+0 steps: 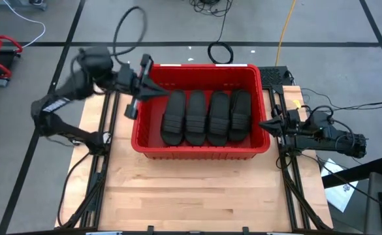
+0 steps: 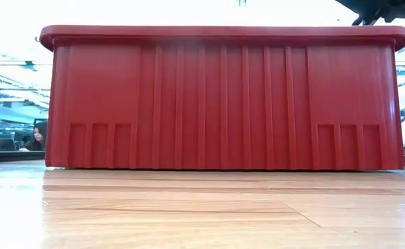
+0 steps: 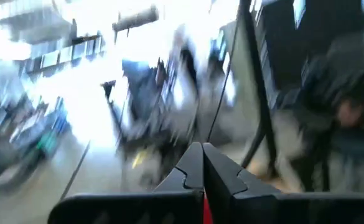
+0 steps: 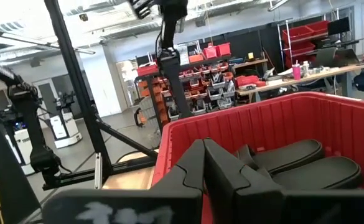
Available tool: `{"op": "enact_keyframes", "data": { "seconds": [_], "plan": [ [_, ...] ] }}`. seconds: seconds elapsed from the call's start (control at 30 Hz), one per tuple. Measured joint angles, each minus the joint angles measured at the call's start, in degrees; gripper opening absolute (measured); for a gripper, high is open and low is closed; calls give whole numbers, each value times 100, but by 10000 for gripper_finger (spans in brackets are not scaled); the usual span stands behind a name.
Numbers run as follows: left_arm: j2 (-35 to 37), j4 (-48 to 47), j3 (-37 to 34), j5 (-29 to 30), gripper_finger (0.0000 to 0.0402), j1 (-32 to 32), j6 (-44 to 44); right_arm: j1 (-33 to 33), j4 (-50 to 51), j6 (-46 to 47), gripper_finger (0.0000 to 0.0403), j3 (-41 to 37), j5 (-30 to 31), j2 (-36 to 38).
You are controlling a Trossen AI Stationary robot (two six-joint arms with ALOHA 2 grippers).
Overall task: Pick and place slides into bin
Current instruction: Return to Home Position
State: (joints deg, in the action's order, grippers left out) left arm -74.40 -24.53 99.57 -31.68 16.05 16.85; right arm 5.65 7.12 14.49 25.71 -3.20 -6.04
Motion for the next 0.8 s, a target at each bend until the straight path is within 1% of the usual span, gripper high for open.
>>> {"op": "enact_keyframes", "data": {
  "seconds": [0.03, 0.07, 0.1, 0.13, 0.23, 0.3, 0.4, 0.47, 0.53, 0.6, 0.67, 0.73, 0.8],
  "plan": [
    [145, 819, -535, -160, 0, -21, -313, 0, 0, 21, 0, 0, 11, 0],
    [259, 1532, -1058, -176, 0, -45, -579, -1, -1, 32, 0, 0, 13, 0],
    [349, 2129, -1566, -125, 0, -72, -772, 0, 1, 32, 0, -1, 14, 0],
    [447, 2574, -2075, 47, 0, -93, -933, -2, -1, 34, 0, -2, 12, 0],
    [845, 3436, -3379, 833, 0, -133, -1407, 0, -1, 104, 0, -2, 12, 0],
    [1290, 3988, -4059, 1462, 0, -204, -1608, -1, 0, 148, 0, -2, 12, 0],
    [2002, 4463, -4874, 2321, 0, -382, -1637, 0, 0, 130, 0, -5, 10, 0],
    [2422, 4590, -5277, 2562, 0, -484, -1657, -2, 0, 127, 0, -7, 12, 0],
    [2819, 4522, -5522, 2642, 0, -601, -1664, -1, 1, 130, 0, -7, 12, 0],
    [3124, 4211, -5669, 2721, 0, -764, -1766, 0, 1, 130, 0, -7, 12, 0],
    [3279, 3872, -5760, 2847, 0, -959, -1844, 0, 24, 124, 0, -7, 12, 0],
    [3430, 3404, -5886, 3261, 0, -1168, -1828, -2, 156, 95, 0, -7, 12, 0],
    [3578, 3161, -6025, 3626, 0, -1396, -1816, 0, 328, 147, 0, -9, 15, 0]
  ]
}}
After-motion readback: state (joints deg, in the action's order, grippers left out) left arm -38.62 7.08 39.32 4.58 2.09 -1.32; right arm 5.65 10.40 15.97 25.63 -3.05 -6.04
